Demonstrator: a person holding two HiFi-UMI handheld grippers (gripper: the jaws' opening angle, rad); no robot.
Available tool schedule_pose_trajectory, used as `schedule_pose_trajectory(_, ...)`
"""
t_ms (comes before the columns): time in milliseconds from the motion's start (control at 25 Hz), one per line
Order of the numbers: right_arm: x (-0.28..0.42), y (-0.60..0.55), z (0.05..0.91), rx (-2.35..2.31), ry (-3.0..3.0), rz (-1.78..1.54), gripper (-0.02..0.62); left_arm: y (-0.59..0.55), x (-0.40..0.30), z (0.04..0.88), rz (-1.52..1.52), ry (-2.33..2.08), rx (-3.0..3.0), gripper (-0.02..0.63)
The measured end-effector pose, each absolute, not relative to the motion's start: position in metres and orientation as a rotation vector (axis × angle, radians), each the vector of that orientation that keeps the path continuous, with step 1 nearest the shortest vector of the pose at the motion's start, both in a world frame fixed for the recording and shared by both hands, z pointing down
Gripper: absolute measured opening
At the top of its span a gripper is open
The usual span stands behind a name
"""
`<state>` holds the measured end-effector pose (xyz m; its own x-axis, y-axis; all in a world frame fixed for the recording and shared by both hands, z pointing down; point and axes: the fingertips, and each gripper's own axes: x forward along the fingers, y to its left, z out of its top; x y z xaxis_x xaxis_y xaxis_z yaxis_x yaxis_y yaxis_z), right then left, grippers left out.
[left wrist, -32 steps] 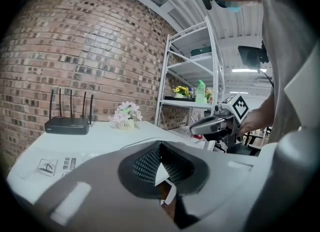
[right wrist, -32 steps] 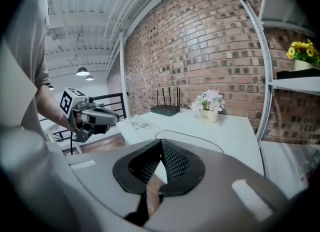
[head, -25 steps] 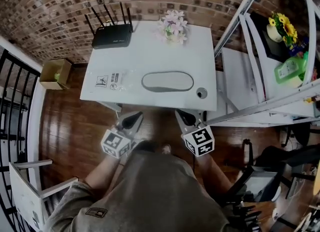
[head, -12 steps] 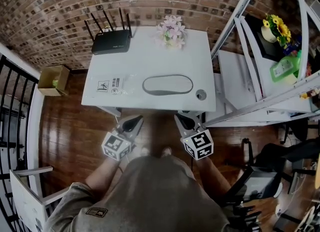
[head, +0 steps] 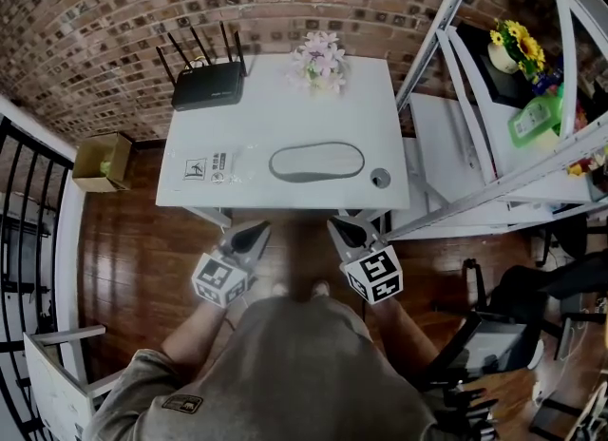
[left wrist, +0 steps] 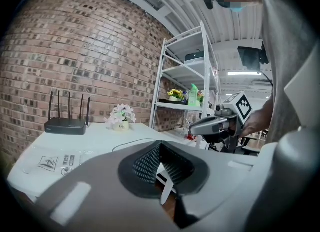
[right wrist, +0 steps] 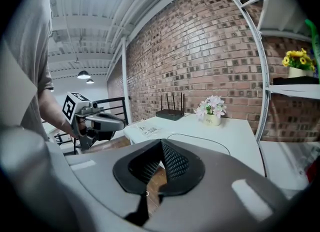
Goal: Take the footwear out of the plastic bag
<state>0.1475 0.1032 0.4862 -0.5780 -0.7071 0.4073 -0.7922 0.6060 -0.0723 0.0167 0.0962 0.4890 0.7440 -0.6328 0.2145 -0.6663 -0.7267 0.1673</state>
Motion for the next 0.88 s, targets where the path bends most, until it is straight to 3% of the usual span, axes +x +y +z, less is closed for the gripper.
schedule_pose_trajectory(880, 0.1437, 0.1091, 0.487, 1.22, -2.506, 0.351, 0.012, 0.0959, 0.022, 0.4828, 0.196, -1.008, 2.726, 0.002)
